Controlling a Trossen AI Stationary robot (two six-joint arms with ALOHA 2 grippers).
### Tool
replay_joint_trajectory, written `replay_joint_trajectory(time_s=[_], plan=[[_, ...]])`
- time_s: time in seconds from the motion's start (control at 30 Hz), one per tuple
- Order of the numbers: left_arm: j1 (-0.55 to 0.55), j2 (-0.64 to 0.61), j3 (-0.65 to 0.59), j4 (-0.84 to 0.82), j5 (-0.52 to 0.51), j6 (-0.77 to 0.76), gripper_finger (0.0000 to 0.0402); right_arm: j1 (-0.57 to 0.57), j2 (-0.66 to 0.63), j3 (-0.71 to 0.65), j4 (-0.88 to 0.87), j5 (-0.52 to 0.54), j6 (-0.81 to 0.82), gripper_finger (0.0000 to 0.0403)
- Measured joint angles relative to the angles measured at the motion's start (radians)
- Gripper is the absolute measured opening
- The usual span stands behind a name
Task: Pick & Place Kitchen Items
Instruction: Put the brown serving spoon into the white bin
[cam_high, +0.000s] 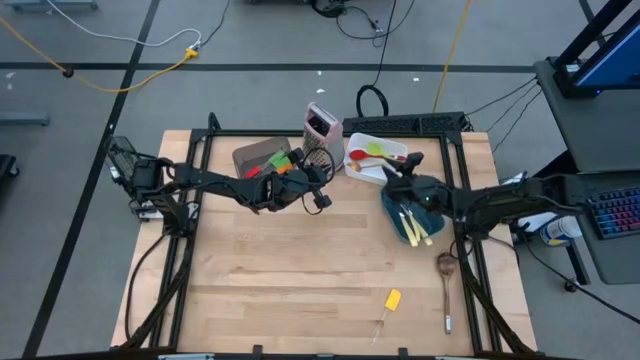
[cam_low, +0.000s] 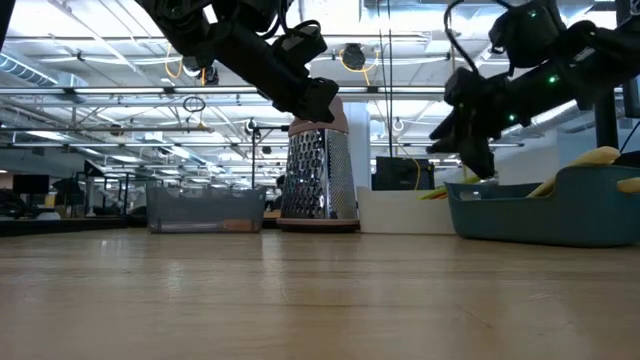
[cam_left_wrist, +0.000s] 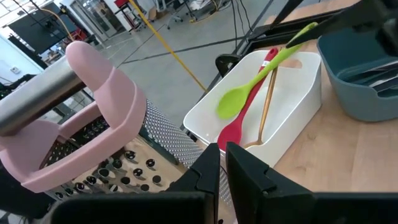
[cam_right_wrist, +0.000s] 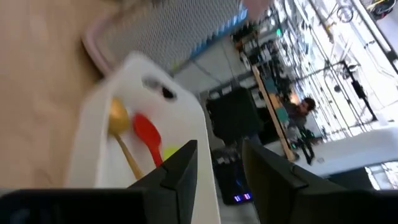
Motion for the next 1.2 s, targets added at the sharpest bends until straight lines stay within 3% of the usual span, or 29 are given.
replay_joint_trajectory(time_s=[0.17,0.63,0.9,1.1,1.2], plan=[[0.0,0.0,0.0,0.0,0.0,-0.004,0.0031,0.097,-0.001,0.0,0.049,-0.007,0.148,0.0127],[0.0,0.0,0.0,0.0,0.035,-0.035,0.0031,0.318,-0.001,0.0,0.121,-0.169,0.572,0.0153],[0.0,0.0,0.0,0.0,0.103,-0.053,0.0031,0.453,-0.001,0.0,0.056,-0.295,0.958,0.0174],[-0.004,0.0,0.0,0.0,0.104,-0.065,0.0031,0.547,-0.015,0.0,-0.037,-0.298,1.102,0.0197],[-0.004,0.0,0.0,0.0,0.105,-0.065,0.0031,0.572,-0.045,0.033,-0.176,-0.294,1.155,0.0203]])
